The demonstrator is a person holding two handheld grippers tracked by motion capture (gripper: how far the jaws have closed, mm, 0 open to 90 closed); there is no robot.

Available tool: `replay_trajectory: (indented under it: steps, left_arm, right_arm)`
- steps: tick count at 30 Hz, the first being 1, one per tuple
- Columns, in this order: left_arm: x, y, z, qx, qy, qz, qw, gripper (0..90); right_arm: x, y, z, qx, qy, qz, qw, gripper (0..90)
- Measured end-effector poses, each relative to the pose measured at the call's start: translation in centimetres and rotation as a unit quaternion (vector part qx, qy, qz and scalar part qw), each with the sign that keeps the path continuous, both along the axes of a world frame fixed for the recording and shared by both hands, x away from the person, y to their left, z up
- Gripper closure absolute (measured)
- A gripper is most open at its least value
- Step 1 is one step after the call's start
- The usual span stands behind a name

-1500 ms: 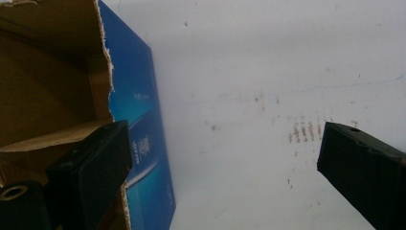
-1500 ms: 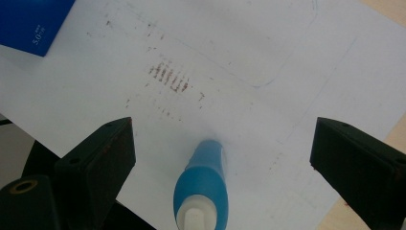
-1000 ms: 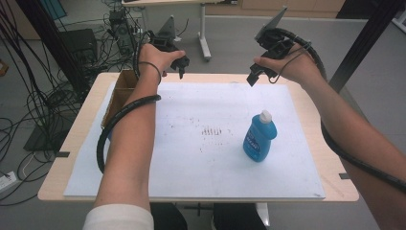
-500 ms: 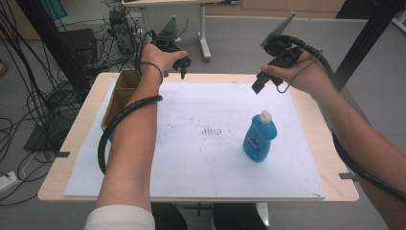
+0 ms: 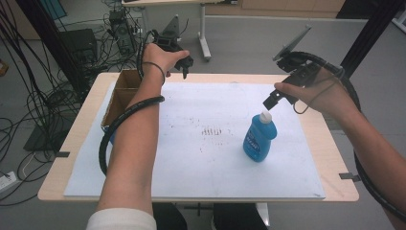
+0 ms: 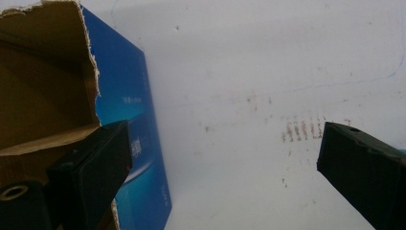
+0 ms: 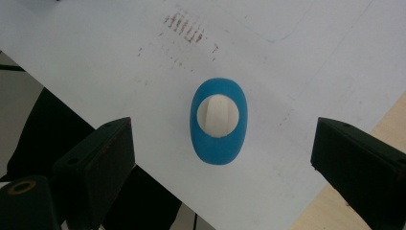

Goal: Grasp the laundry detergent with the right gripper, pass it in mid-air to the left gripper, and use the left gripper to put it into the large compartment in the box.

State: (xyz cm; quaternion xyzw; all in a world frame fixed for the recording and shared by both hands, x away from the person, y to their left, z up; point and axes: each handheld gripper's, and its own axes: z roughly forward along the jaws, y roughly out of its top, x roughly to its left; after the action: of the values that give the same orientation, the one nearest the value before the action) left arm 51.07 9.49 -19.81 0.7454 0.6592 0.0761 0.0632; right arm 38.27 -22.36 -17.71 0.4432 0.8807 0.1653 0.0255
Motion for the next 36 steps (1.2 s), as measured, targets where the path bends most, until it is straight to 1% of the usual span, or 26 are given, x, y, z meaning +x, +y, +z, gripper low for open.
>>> replay_trajectory:
  steps: [3,4,6,7,8,11,17,19,20,21,23,24,25,26,27,28,29,30,31,32,33,34,36]
  left_arm:
    - [-0.1,0.0,0.1,0.0,0.0,-0.001,1.0,5.5]
    - [-0.1,0.0,0.1,0.0,0.0,-0.001,1.0,5.5]
    - [-0.1,-0.1,0.1,0.0,-0.001,-0.002,1.0,5.5]
    - [-0.1,-0.1,0.1,0.0,-0.001,-0.002,1.0,5.5]
    - [-0.1,-0.1,0.1,0.0,-0.002,-0.002,1.0,5.5]
    - [-0.1,-0.3,0.1,0.0,-0.002,-0.005,1.0,5.5]
    - [-0.1,-0.7,-0.1,0.002,0.0,-0.01,0.9999,5.5]
    - [-0.1,-0.8,-0.2,0.0,-0.001,-0.01,0.9999,5.5]
    - [-0.1,-0.9,-0.2,0.001,-0.001,-0.011,0.9999,5.5]
    - [-0.1,-0.9,-0.2,0.001,-0.001,-0.011,0.9999,5.5]
    - [-0.1,-1.0,-0.2,0.002,0.0,-0.013,0.9999,5.5]
    - [-0.1,-1.0,-0.3,0.002,-0.001,-0.013,0.9999,5.5]
    - [-0.1,-1.0,-0.3,0.002,-0.001,-0.013,0.9999,5.5]
    - [-0.1,-1.1,-0.3,0.002,0.0,-0.014,0.9999,5.5]
    - [-0.1,-1.1,-0.3,0.002,0.0,-0.014,0.9999,5.5]
    - [-0.1,-1.0,-0.3,0.001,-0.001,-0.014,0.9999,5.5]
    - [-0.1,-1.0,-0.3,0.001,-0.001,-0.014,0.9999,5.5]
    - [-0.1,-1.0,-0.4,0.002,0.0,-0.014,0.9999,5.5]
    - [-0.1,-1.0,-0.4,0.002,0.0,-0.013,0.9999,5.5]
    - [-0.1,-0.9,-0.4,0.001,-0.001,-0.014,0.9999,5.5]
    - [-0.1,-0.8,-0.4,0.002,0.0,-0.013,0.9999,5.5]
    - [-0.1,-0.7,-0.4,0.001,-0.001,-0.012,0.9999,5.5]
    - [-0.1,-0.7,-0.4,0.002,-0.001,-0.012,0.9999,5.5]
  right_arm:
    - [-0.8,-0.4,-0.3,-0.002,0.0,0.002,1.0,7.6]
    - [-0.8,-0.4,-0.3,-0.002,0.0,0.002,1.0,7.6]
    - [-1.6,-1.0,-0.6,-0.001,0.0,0.002,1.0,7.6]
    - [-1.6,-1.0,-0.6,-0.001,0.0,0.002,1.0,7.6]
    - [-2.1,-1.3,-0.8,0.001,0.002,0.0,1.0,7.6]
    - [-2.5,-1.7,-1.1,0.001,0.001,0.001,1.0,7.6]
    - [-3.8,-2.7,-2.2,0.013,-0.003,0.0,0.9999,6.1]
    - [-4.0,-2.9,-2.4,0.014,-0.005,0.0,0.9999,5.4]
    - [-4.3,-3.1,-3.0,0.014,-0.005,-0.001,0.9999,5.4]
    - [-4.3,-3.1,-3.0,0.014,-0.005,-0.001,0.9999,5.4]
    - [-4.7,-3.3,-3.7,0.017,-0.005,-0.002,0.9998,5.1]
    - [-5.0,-3.3,-4.3,0.019,-0.008,-0.003,0.9998,4.9]
    - [-5.0,-3.3,-4.3,0.019,-0.008,-0.003,0.9998,4.9]
    - [-5.3,-3.2,-5.0,0.021,-0.009,-0.001,0.9997,4.9]
    - [-5.3,-3.2,-5.0,0.021,-0.009,-0.001,0.9997,4.9]
    - [-5.7,-3.1,-5.7,0.018,-0.011,0.002,0.9998,4.9]
    - [-5.7,-3.1,-5.7,0.018,-0.011,0.002,0.9998,4.9]
    - [-6.0,-3.2,-6.4,0.025,-0.014,0.0,0.9996,5.0]
    - [-6.1,-3.3,-6.7,0.022,-0.018,-0.001,0.9996,4.8]
    - [-6.1,-3.3,-6.7,0.022,-0.018,-0.001,0.9996,4.8]
    - [-6.3,-3.3,-7.2,0.023,-0.02,-0.003,0.9995,4.8]
    - [-6.4,-3.5,-7.9,0.029,-0.025,-0.003,0.9993,5.0]
    - [-6.7,-3.6,-8.5,0.029,-0.039,-0.004,0.9988,4.8]
